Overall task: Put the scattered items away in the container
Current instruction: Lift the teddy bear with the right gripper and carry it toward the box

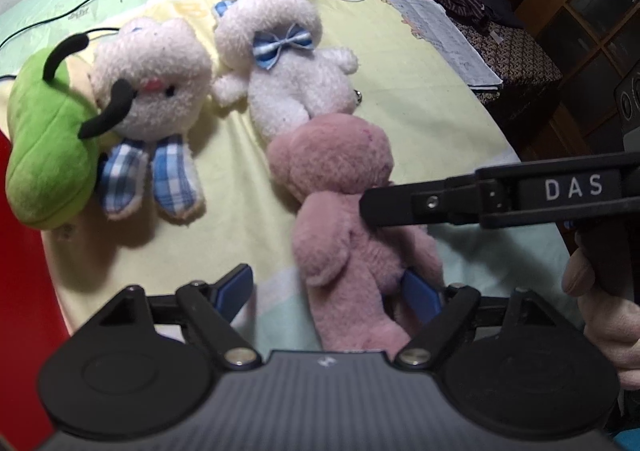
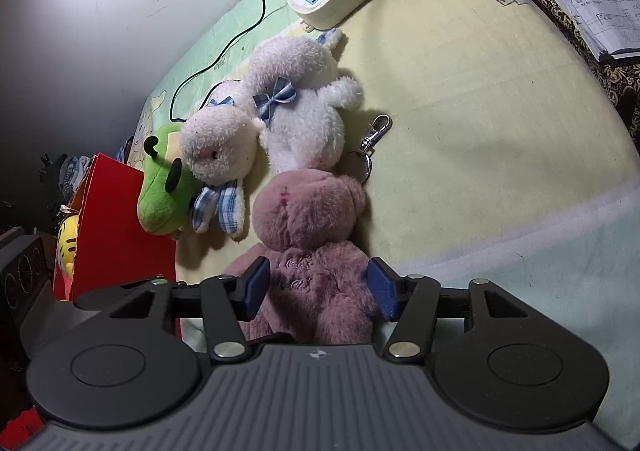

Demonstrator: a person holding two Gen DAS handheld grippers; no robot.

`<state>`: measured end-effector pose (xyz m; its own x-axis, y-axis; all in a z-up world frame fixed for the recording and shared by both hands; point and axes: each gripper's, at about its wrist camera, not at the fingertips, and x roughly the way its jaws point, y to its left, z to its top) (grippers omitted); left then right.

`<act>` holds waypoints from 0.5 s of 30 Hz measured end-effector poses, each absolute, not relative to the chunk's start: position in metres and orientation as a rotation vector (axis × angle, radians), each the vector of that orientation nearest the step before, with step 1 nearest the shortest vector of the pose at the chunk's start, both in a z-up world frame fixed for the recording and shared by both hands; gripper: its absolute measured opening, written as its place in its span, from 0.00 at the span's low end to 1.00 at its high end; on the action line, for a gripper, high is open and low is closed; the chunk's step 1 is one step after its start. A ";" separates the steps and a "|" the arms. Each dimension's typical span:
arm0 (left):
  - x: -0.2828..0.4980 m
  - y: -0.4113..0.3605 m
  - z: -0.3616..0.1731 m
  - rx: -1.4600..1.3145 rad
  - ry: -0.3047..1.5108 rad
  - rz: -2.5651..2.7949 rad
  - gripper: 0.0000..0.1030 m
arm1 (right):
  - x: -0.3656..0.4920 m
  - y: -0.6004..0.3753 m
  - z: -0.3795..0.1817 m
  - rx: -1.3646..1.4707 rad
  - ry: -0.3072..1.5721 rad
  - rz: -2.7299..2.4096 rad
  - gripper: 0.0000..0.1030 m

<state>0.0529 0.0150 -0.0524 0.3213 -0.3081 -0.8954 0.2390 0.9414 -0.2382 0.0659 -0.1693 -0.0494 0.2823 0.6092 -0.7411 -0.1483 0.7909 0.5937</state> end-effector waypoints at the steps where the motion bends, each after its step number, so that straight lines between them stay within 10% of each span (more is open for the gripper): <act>1: 0.052 0.013 -0.051 -0.058 1.185 -0.363 0.79 | 0.067 -0.167 -0.050 0.450 1.182 0.536 0.60; 15: 0.057 0.019 -0.055 -0.153 1.199 -0.371 0.64 | 0.066 -0.159 -0.058 0.451 1.222 0.542 0.61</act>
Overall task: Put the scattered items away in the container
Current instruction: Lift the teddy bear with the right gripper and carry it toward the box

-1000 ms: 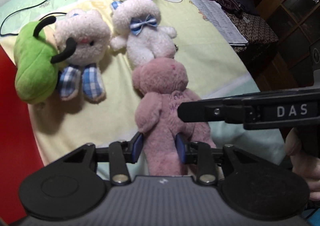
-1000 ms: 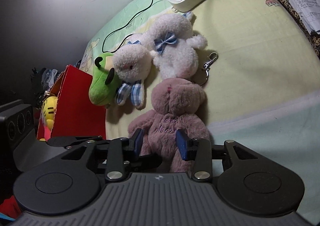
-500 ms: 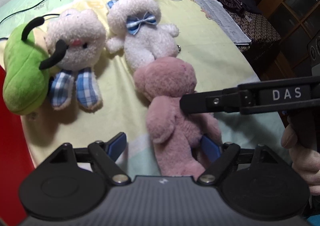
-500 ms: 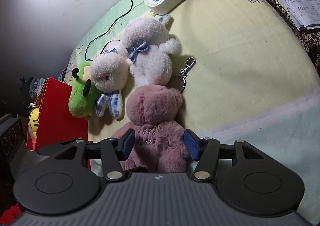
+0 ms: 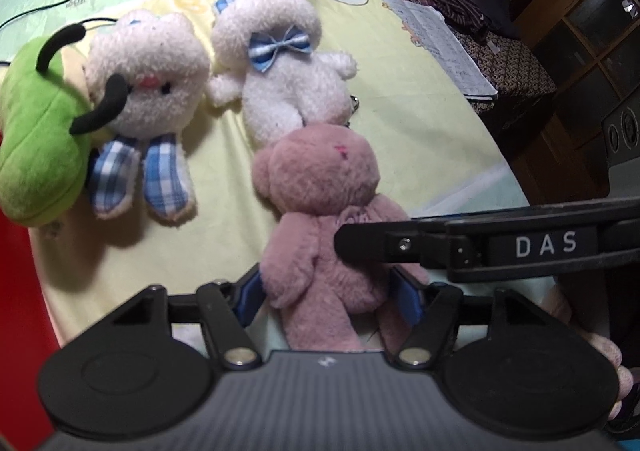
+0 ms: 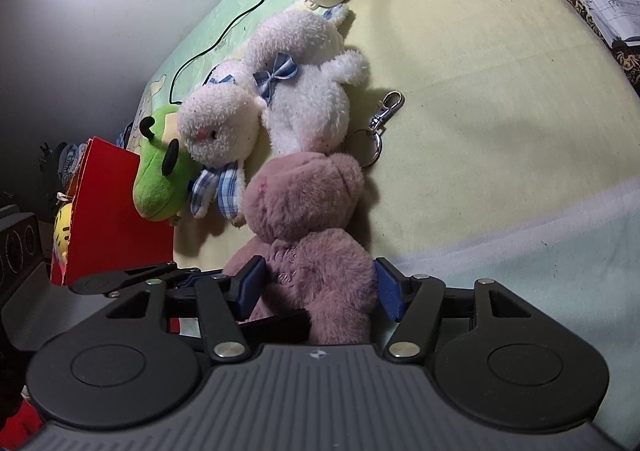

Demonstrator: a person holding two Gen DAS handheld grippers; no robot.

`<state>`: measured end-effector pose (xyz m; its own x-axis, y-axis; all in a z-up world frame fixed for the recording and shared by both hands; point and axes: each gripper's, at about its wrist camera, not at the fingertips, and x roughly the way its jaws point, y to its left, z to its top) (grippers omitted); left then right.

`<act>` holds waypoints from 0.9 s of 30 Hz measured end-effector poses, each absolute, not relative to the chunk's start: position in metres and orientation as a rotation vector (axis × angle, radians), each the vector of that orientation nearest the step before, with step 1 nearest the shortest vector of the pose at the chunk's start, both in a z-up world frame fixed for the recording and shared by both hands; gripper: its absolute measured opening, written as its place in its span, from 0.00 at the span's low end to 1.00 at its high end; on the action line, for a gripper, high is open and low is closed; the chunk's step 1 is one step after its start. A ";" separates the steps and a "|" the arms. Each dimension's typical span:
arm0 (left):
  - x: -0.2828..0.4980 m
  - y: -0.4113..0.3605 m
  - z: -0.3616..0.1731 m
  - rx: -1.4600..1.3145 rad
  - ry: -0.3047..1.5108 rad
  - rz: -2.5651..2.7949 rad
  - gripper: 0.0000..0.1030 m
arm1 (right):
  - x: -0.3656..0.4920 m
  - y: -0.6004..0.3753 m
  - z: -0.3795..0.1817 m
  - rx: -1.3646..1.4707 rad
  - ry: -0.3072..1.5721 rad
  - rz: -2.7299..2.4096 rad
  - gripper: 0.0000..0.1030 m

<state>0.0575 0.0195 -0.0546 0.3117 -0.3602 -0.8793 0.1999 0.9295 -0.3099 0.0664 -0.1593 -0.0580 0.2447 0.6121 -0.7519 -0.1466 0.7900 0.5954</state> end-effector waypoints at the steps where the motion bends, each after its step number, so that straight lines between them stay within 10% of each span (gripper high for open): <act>1: 0.058 0.020 -0.055 -0.162 1.201 -0.375 0.63 | 0.065 -0.159 -0.058 0.448 1.217 0.540 0.61; 27: 0.009 -0.023 0.019 -0.050 1.002 -0.548 0.53 | 0.016 -0.207 0.000 0.508 1.103 0.435 0.54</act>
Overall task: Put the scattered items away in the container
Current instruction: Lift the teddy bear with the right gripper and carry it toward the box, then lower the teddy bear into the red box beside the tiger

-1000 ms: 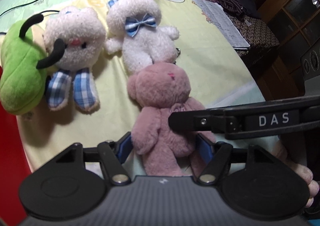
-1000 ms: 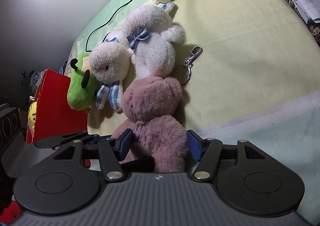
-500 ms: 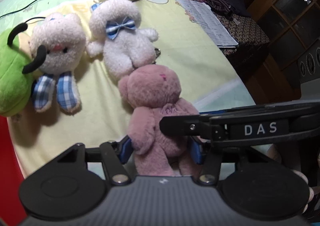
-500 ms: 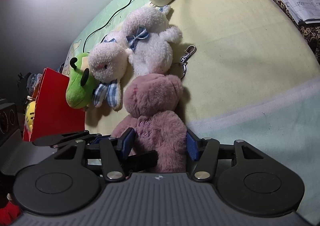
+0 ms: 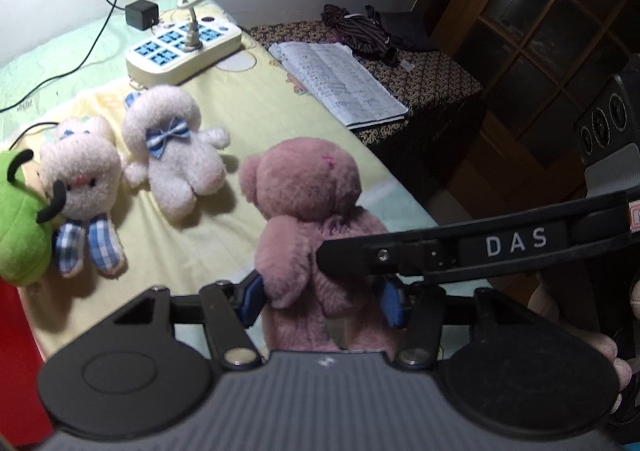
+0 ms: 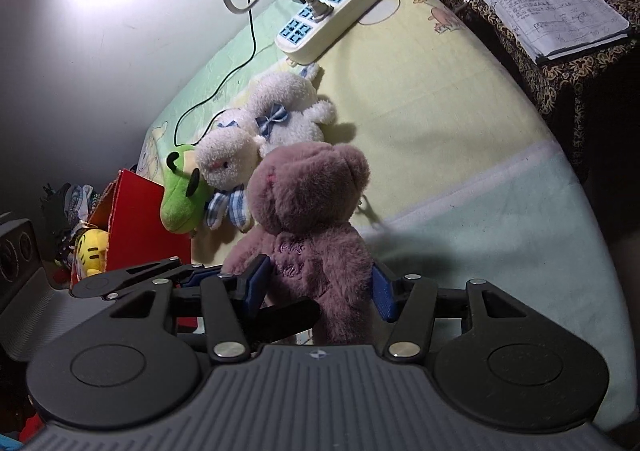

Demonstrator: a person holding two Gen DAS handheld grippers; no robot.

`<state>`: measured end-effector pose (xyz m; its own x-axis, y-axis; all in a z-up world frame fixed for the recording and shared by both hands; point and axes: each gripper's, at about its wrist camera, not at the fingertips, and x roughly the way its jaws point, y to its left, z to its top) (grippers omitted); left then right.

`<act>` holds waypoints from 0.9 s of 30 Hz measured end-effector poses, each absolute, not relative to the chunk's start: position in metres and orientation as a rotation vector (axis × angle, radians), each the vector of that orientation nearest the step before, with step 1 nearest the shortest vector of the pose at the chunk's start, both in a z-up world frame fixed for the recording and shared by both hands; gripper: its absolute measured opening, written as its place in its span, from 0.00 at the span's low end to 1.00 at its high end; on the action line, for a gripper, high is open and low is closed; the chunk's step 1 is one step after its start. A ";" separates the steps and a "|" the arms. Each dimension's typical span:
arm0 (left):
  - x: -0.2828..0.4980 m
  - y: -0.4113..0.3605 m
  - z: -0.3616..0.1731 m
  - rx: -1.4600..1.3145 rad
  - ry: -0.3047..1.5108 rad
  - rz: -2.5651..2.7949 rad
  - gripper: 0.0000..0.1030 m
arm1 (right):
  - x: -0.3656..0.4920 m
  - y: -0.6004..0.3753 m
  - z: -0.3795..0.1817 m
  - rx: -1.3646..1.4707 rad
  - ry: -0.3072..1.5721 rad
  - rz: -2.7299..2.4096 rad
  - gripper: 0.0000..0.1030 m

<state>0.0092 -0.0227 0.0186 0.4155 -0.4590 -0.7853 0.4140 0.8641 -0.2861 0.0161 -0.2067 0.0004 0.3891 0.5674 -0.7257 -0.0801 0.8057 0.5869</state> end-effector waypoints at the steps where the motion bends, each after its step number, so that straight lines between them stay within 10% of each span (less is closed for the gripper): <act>1: 0.007 -0.018 0.023 -0.049 0.989 -0.550 0.53 | 0.013 -0.205 0.006 0.505 1.090 0.439 0.54; 27: -0.020 0.229 0.109 -0.152 0.690 -0.302 0.53 | 0.026 0.025 0.106 0.352 0.819 0.702 0.54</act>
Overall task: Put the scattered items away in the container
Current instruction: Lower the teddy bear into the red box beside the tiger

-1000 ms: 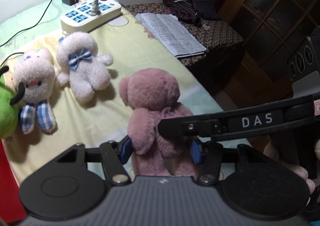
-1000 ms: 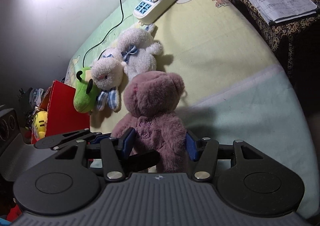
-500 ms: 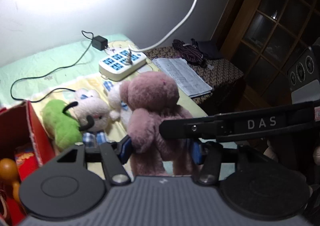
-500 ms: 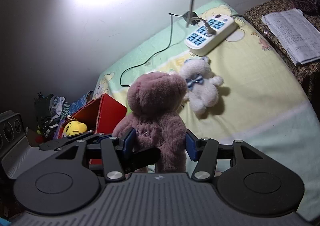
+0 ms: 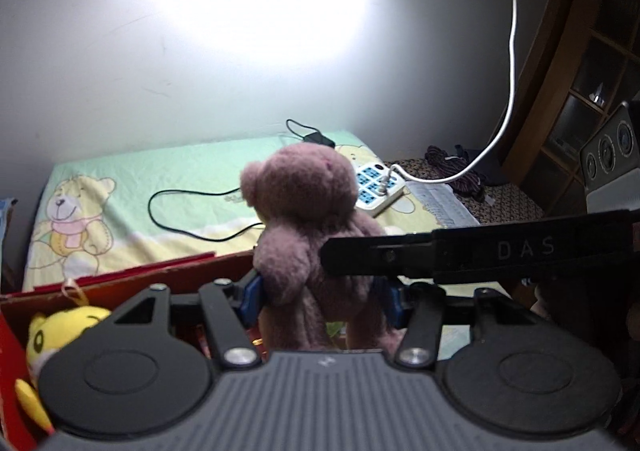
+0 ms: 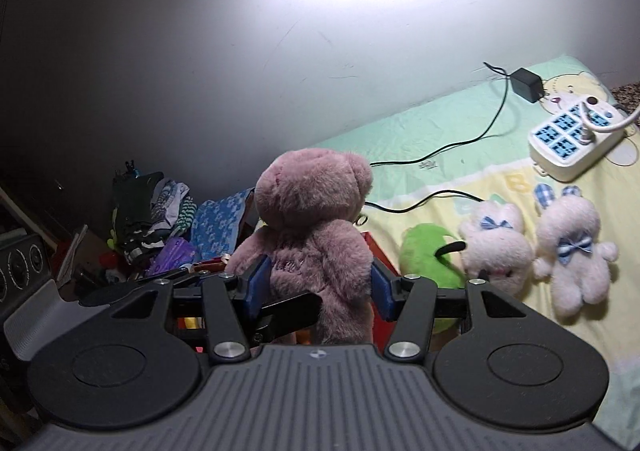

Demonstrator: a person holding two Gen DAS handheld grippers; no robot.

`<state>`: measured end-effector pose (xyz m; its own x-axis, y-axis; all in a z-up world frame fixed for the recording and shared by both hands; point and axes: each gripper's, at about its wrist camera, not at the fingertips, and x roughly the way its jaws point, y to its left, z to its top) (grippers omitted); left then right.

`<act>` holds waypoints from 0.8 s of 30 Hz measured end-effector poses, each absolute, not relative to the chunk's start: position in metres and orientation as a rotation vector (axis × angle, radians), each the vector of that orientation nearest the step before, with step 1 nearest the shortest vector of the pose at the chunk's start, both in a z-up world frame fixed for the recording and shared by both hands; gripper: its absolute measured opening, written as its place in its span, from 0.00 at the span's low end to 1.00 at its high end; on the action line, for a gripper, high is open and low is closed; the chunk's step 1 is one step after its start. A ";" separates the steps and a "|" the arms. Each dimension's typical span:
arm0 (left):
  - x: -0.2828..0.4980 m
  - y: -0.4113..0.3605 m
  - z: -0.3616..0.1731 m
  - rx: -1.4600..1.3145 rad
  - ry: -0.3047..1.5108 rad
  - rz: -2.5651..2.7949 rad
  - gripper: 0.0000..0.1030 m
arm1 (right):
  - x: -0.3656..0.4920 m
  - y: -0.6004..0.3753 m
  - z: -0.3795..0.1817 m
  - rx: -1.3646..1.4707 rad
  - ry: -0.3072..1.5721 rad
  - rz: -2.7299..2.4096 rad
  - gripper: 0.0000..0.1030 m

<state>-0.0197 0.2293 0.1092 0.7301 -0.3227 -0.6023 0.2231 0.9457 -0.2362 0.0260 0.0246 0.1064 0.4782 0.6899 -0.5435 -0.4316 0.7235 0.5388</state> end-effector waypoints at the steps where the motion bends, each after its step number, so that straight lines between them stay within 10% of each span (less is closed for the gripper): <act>1: -0.020 0.238 0.104 -0.163 0.707 -0.290 0.53 | 0.026 0.035 0.104 0.345 0.823 0.710 0.53; 24: -0.012 0.289 0.013 -0.244 0.946 -0.185 0.53 | 0.019 0.136 0.035 0.078 0.971 0.689 0.48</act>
